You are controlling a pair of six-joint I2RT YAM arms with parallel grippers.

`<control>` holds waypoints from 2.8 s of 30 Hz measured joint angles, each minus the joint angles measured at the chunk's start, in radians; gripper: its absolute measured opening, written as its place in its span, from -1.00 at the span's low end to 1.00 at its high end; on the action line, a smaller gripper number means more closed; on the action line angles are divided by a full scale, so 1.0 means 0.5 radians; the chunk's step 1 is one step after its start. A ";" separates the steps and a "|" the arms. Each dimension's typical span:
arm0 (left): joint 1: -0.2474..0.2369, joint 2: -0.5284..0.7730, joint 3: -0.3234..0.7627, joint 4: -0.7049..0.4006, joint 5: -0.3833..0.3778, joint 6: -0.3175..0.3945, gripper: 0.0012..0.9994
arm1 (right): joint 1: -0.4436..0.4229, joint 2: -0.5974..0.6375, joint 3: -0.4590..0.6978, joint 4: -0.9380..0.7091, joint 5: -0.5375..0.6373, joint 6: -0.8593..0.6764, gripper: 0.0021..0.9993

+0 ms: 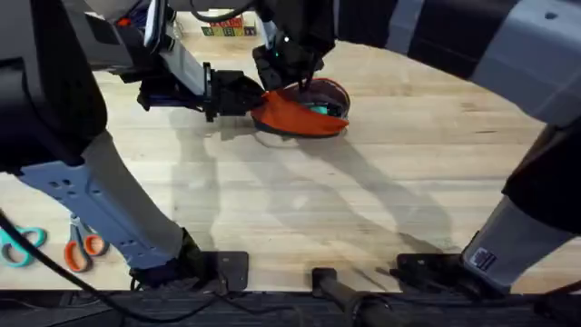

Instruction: Unzip the bag, pick up the pens from the table one at a time and place them inside, then zip the bag closed.

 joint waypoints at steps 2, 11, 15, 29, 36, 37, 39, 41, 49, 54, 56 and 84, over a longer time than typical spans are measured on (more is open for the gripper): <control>0.000 0.000 0.000 0.001 0.002 0.000 -0.92 | -0.013 0.000 0.000 0.000 -0.010 0.000 -0.94; -0.002 -0.001 0.000 0.007 0.009 0.000 -0.92 | -0.073 0.000 0.000 -0.027 -0.063 0.001 -0.94; -0.003 0.000 0.000 0.007 0.010 0.000 -0.92 | -0.104 0.000 0.000 -0.077 -0.085 -0.012 -0.94; -0.015 0.000 0.000 0.014 0.013 0.000 -0.92 | -0.194 0.000 0.000 -0.115 -0.143 -0.201 -0.94; -0.019 0.000 0.000 0.014 0.021 0.000 -0.92 | -0.250 0.000 0.001 -0.130 -0.156 -0.276 -0.94; -0.019 0.000 0.000 0.015 0.022 0.000 -0.92 | -0.256 0.000 0.001 -0.131 -0.158 -0.284 -0.94; -0.019 0.000 0.000 0.014 0.023 0.000 -0.92 | -0.267 0.000 0.000 -0.138 -0.159 -0.291 -0.94; -0.019 0.000 0.000 0.015 0.025 0.000 -0.92 | -0.279 0.000 0.000 -0.140 -0.167 -0.297 -0.94; -0.019 0.000 0.000 0.014 0.025 0.000 -0.92 | -0.337 0.000 0.002 -0.211 -0.183 -0.304 -0.94; -0.019 0.000 0.000 0.013 0.025 0.000 -0.92 | -0.400 0.000 0.005 -0.272 -0.194 -0.304 -0.94; -0.019 0.000 0.000 0.013 0.025 0.000 -0.92 | -0.424 0.000 0.006 -0.297 -0.198 -0.304 -0.94; -0.032 0.000 0.000 0.006 0.027 0.000 -0.92 | -0.631 0.000 0.009 -0.556 0.170 -0.544 -0.94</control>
